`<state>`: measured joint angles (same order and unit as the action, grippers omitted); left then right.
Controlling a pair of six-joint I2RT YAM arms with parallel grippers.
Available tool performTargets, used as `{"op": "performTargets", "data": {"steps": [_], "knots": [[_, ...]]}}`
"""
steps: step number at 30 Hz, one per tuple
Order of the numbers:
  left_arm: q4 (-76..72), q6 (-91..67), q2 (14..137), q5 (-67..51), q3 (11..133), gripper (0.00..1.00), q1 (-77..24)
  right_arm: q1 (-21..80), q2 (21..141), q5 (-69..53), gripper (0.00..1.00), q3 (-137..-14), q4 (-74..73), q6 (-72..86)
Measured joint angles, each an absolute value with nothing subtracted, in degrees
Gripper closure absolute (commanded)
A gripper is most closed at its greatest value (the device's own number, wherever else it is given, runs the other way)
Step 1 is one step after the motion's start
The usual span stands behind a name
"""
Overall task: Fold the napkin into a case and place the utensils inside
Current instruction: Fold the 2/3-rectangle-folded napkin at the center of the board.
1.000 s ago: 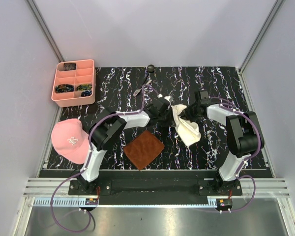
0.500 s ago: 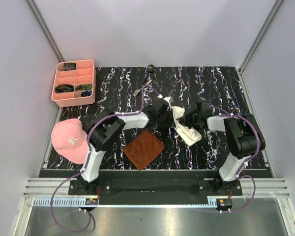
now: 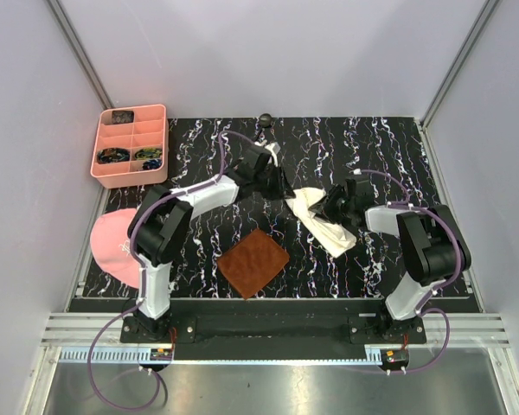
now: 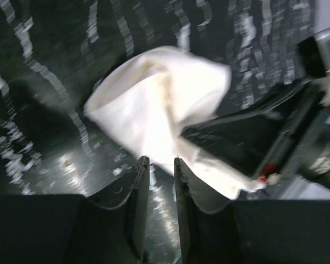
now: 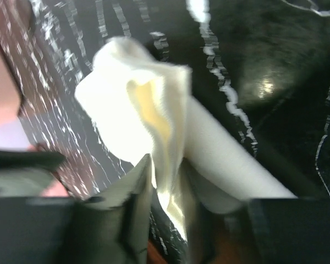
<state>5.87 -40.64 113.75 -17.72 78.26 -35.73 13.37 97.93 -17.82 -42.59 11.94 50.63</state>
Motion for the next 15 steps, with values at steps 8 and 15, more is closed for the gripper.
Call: {"op": "performTargets", "data": {"steps": [8,15], "knots": [[2.6,-45.1,117.6,-21.7,84.2,0.76,-35.9,14.8,93.5,-17.6,0.59,-39.7,15.2,41.4],[3.4,-46.7,119.2,-22.1,84.2,0.77,-34.7,18.8,93.5,-15.9,0.58,-40.8,13.8,38.4]]}}
